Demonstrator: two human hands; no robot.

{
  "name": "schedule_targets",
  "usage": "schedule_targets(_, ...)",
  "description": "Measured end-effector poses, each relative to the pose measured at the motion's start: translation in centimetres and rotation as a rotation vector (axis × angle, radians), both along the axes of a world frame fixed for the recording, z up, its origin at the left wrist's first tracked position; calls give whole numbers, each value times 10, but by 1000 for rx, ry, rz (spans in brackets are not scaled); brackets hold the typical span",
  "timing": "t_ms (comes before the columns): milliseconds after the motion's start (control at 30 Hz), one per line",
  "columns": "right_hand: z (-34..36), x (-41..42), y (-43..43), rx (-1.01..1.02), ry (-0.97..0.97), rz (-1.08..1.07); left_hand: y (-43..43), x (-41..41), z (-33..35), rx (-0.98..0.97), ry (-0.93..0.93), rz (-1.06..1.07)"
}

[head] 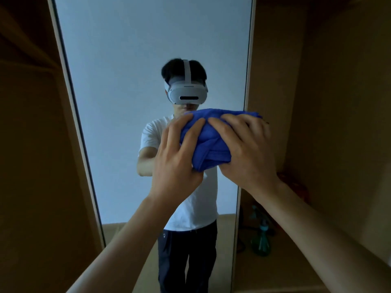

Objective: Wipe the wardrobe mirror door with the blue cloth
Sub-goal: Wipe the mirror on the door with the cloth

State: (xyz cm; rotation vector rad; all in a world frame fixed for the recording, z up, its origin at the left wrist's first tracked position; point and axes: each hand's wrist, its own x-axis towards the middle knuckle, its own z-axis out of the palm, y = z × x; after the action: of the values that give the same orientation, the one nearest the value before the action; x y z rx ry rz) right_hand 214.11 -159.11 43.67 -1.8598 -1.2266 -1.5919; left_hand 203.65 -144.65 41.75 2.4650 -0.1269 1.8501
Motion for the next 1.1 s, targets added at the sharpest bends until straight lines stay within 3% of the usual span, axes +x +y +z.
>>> schedule_targets(1100,-264,-35,-22,-412,417,-5,-19,-45,-260,-273,519,54)
